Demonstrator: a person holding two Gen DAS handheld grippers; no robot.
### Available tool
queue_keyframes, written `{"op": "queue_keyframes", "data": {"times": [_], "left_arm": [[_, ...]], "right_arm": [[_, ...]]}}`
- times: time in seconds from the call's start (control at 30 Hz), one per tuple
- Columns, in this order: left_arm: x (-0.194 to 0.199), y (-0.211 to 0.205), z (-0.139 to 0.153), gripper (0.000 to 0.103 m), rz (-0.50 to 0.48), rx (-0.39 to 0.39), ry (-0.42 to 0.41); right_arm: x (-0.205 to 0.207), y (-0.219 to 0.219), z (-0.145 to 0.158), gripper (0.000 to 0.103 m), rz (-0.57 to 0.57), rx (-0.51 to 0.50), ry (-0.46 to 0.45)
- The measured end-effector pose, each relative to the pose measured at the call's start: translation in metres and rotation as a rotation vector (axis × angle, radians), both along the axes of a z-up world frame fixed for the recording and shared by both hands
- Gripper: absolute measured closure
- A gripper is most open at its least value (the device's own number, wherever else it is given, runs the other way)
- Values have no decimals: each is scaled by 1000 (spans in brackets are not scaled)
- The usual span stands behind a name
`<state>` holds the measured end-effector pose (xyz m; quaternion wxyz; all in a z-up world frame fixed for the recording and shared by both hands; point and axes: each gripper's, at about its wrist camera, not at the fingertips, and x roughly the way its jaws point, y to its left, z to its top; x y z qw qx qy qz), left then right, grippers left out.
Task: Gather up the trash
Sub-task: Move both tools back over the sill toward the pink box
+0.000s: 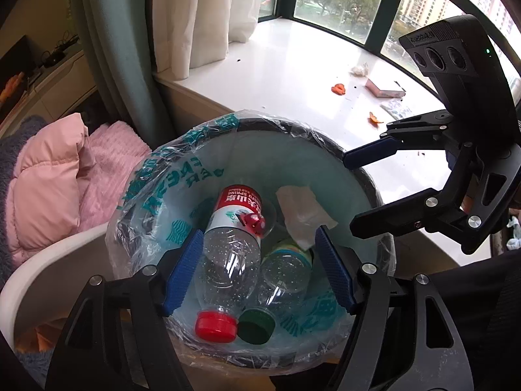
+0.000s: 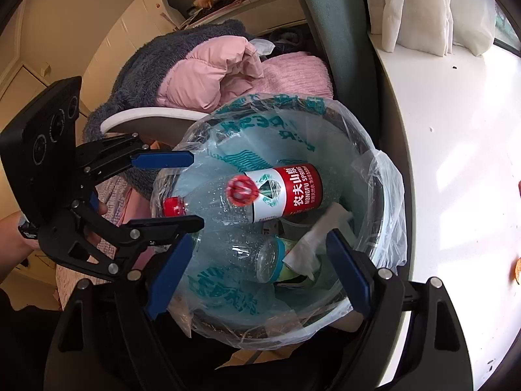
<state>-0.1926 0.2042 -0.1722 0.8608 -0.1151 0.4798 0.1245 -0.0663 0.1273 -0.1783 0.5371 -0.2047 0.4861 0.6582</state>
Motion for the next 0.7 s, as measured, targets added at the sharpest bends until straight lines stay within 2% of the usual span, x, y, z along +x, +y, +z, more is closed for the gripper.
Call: {"op": "queue_keyframes", "data": {"times": [0.13, 0.2, 0.27, 0.47, 0.7], "left_arm": [[-1, -1, 5, 17, 16, 17, -17], [-1, -1, 8, 8, 23, 17, -28], [0, -2, 10, 6, 29, 19, -36], [6, -6, 16, 6, 19, 22, -41], [29, -14, 29, 6, -30, 21, -67]], "right_arm": [[4, -9, 9, 15, -34, 43, -12], [8, -14, 13, 15, -61, 58, -23], [13, -21, 17, 15, -99, 74, -40], [39, -47, 28, 15, -251, 119, -91], [78, -83, 28, 15, -396, 114, -111]]}}
